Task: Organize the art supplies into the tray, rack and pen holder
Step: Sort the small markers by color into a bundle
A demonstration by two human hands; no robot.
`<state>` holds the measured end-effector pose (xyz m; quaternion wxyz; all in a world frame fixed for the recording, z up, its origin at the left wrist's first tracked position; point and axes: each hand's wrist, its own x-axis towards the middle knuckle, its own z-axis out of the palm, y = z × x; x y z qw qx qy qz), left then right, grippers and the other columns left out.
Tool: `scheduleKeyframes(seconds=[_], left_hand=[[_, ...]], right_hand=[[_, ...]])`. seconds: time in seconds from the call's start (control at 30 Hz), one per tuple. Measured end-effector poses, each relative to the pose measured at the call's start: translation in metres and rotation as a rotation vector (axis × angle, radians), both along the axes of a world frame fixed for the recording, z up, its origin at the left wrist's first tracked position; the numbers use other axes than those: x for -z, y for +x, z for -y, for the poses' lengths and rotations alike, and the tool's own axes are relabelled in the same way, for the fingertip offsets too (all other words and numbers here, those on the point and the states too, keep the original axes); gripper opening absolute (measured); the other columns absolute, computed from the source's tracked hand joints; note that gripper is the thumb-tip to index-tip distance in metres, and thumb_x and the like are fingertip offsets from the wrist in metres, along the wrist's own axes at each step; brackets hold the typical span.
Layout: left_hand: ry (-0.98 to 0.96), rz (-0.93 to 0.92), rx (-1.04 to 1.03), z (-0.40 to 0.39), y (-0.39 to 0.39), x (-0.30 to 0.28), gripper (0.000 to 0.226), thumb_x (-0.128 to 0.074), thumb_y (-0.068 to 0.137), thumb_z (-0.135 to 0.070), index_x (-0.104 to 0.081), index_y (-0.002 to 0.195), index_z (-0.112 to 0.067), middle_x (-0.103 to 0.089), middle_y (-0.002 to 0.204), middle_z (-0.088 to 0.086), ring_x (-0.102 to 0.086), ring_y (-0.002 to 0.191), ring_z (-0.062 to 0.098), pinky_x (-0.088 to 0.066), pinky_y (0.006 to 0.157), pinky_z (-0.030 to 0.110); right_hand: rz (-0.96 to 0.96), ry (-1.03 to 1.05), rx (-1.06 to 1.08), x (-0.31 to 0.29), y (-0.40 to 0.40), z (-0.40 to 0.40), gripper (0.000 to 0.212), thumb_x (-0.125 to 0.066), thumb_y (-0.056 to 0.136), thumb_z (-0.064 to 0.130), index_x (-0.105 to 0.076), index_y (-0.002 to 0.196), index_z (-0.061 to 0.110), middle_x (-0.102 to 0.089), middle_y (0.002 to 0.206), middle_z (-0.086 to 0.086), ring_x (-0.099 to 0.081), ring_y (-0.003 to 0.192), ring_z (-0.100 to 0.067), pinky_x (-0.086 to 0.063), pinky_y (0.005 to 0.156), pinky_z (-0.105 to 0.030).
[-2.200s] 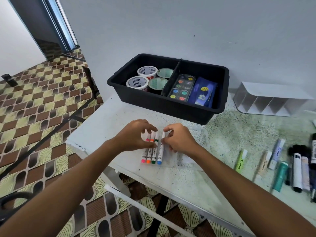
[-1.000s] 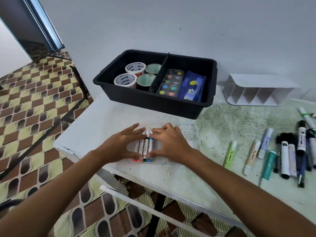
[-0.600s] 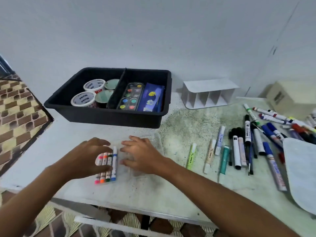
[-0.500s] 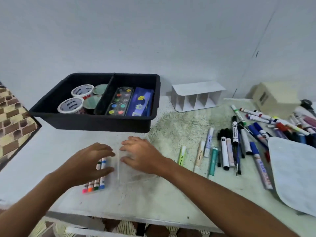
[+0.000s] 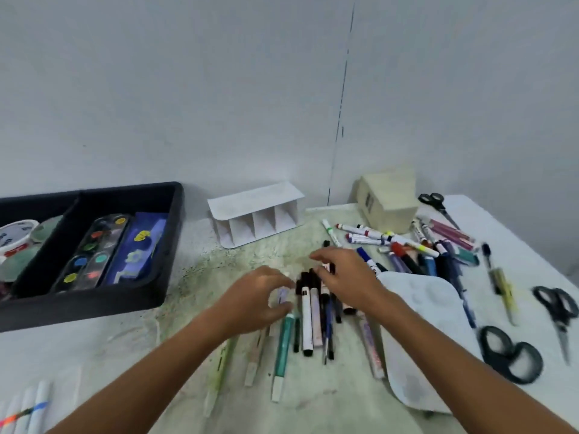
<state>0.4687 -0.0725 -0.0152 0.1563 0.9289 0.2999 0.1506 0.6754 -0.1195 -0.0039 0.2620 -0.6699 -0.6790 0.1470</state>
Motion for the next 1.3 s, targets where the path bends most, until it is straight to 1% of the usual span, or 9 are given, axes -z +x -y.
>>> scheduleKeyframes(seconds=[0.23, 0.33, 0.47, 0.67, 0.8, 0.93, 1.07, 1.2, 1.3], left_hand=[[-0.146, 0.148, -0.211, -0.047, 0.113, 0.001, 0.028, -0.068, 0.084, -0.026, -0.068, 0.108, -0.013, -0.068, 0.101, 0.001, -0.058, 0.094, 0.017, -0.047, 0.084, 0.031], [-0.243, 0.176, -0.352, -0.067, 0.144, 0.002, 0.030, -0.071, 0.082, -0.031, -0.067, 0.107, -0.015, -0.067, 0.093, 0.001, -0.061, 0.088, 0.019, -0.047, 0.076, 0.028], [-0.265, 0.094, -0.508, -0.086, 0.171, 0.012, 0.035, -0.071, 0.079, -0.045, -0.063, 0.100, -0.019, -0.066, 0.089, 0.000, -0.061, 0.086, 0.018, -0.047, 0.072, 0.030], [-0.193, -0.080, -0.647, -0.091, 0.193, 0.018, 0.034, -0.066, 0.080, -0.048, -0.063, 0.083, -0.014, -0.066, 0.081, 0.001, -0.061, 0.080, 0.020, -0.049, 0.074, 0.032], [-0.251, 0.031, -0.695, -0.094, 0.196, 0.016, 0.026, -0.064, 0.084, -0.034, -0.068, 0.075, -0.010, -0.069, 0.076, 0.003, -0.063, 0.073, 0.018, -0.049, 0.068, 0.029], [-0.384, 0.404, -0.644, -0.091, 0.192, 0.002, 0.016, -0.066, 0.086, -0.020, -0.067, 0.077, -0.006, -0.065, 0.074, 0.002, -0.058, 0.068, 0.014, -0.042, 0.058, 0.021], [-0.663, 0.662, -0.392, -0.082, 0.180, -0.011, 0.008, -0.067, 0.087, -0.014, -0.067, 0.082, -0.008, -0.069, 0.080, 0.005, -0.063, 0.076, 0.015, -0.052, 0.083, 0.036], [-0.971, 0.781, -0.227, -0.063, 0.178, -0.021, 0.012, -0.060, 0.092, -0.009, -0.059, 0.097, 0.002, -0.070, 0.097, 0.022, -0.069, 0.089, 0.034, -0.055, 0.082, 0.043], [-1.080, 0.823, -0.234, -0.050, 0.179, -0.021, 0.015, -0.055, 0.094, -0.006, -0.053, 0.106, 0.003, -0.070, 0.095, 0.023, -0.069, 0.082, 0.035, -0.056, 0.078, 0.051]], right_hand=[[0.060, -0.035, 0.302, -0.003, 0.106, -0.007, 0.029, -0.056, 0.090, 0.012, -0.067, 0.116, 0.017, -0.070, 0.110, -0.006, -0.063, 0.101, -0.025, -0.050, 0.084, -0.034], [0.235, -0.054, 0.339, 0.001, 0.123, -0.022, 0.029, -0.051, 0.093, 0.013, -0.065, 0.117, 0.016, -0.067, 0.108, -0.005, -0.062, 0.096, -0.026, -0.050, 0.080, -0.034], [0.484, -0.082, 0.304, 0.007, 0.128, -0.039, 0.016, -0.050, 0.093, 0.012, -0.062, 0.103, 0.013, -0.062, 0.100, -0.004, -0.063, 0.085, -0.026, -0.041, 0.064, -0.030], [0.524, -0.093, 0.300, 0.014, 0.133, -0.050, 0.014, -0.053, 0.095, 0.016, -0.063, 0.104, 0.015, -0.062, 0.105, -0.003, -0.063, 0.085, -0.023, -0.042, 0.065, -0.029], [0.287, -0.016, 0.313, 0.018, 0.141, -0.049, 0.013, -0.060, 0.091, 0.027, -0.066, 0.097, 0.016, -0.062, 0.097, 0.001, -0.059, 0.078, -0.017, -0.049, 0.068, -0.030], [-0.269, 0.144, 0.318, 0.003, 0.139, -0.041, 0.009, -0.070, 0.085, 0.017, -0.062, 0.089, 0.018, -0.059, 0.089, 0.003, -0.055, 0.074, -0.009, -0.044, 0.064, -0.015], [-0.811, 0.146, 0.265, -0.026, 0.131, -0.041, 0.011, -0.067, 0.085, 0.003, -0.065, 0.094, 0.010, -0.066, 0.075, -0.001, -0.060, 0.063, -0.003, -0.047, 0.057, -0.014], [-0.858, 0.084, 0.230, -0.040, 0.127, -0.054, 0.015, -0.070, 0.082, 0.000, -0.066, 0.095, 0.008, -0.069, 0.074, -0.009, -0.062, 0.058, -0.010, -0.048, 0.051, -0.022], [-0.885, 0.066, 0.231, -0.040, 0.120, -0.057, 0.014, -0.070, 0.081, -0.004, -0.065, 0.093, 0.000, -0.069, 0.071, -0.013, -0.062, 0.053, -0.015, -0.053, 0.052, -0.024]])
